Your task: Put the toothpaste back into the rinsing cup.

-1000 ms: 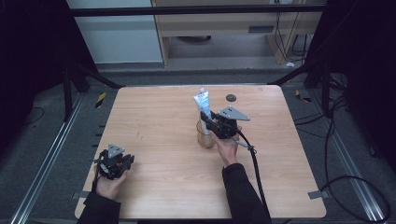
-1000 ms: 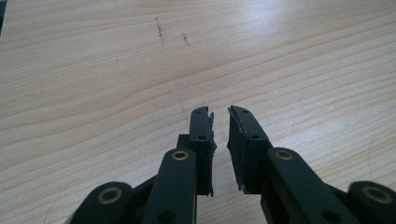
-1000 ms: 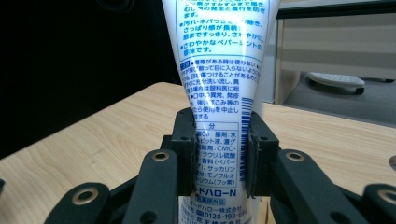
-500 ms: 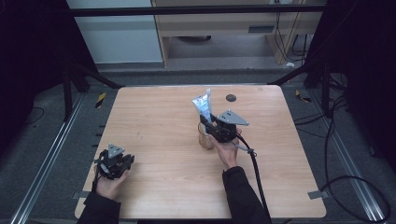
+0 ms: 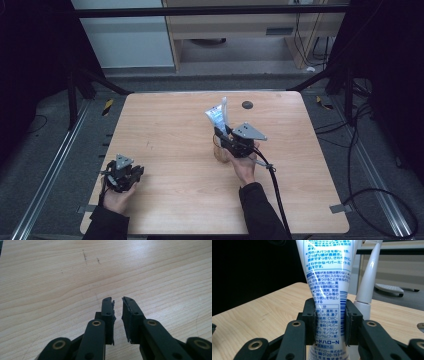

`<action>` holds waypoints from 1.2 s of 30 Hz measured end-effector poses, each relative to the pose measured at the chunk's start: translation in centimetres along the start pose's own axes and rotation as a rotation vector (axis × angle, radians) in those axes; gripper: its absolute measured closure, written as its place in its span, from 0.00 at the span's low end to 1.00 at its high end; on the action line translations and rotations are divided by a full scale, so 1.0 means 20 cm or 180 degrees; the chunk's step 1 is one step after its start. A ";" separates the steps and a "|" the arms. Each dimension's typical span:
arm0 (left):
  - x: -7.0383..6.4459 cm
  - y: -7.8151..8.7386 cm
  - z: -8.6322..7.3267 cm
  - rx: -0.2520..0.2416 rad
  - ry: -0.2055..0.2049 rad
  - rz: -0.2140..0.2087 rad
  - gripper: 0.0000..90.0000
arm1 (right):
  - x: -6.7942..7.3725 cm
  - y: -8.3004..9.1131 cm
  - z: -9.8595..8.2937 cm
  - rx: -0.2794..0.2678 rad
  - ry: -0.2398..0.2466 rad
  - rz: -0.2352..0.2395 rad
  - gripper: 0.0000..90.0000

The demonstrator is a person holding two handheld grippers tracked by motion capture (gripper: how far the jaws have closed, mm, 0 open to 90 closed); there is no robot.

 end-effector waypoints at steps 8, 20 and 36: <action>0.00 0.00 0.00 0.0001 0.0002 0.0001 0.87 | 0.00 0.00 0.04 0.0197 0.0001 -0.0008 0.73; 0.00 0.00 0.00 -0.0004 0.0001 0.0001 0.87 | 0.00 0.06 0.04 0.0203 -0.0060 0.0023 0.72; 0.00 0.00 0.00 -0.0008 0.0000 0.0002 0.87 | 0.02 0.13 0.00 0.0037 0.0020 0.0041 0.75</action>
Point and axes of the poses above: each handheld gripper's, and its own axes: y roughly backward along the jaws, z roughly out of its top, x roughly to its left, the point moved 1 cm from there along -y, roughly forward along the jaws, and after that the axes turned 9 degrees about -x, right-handed, at the moved point
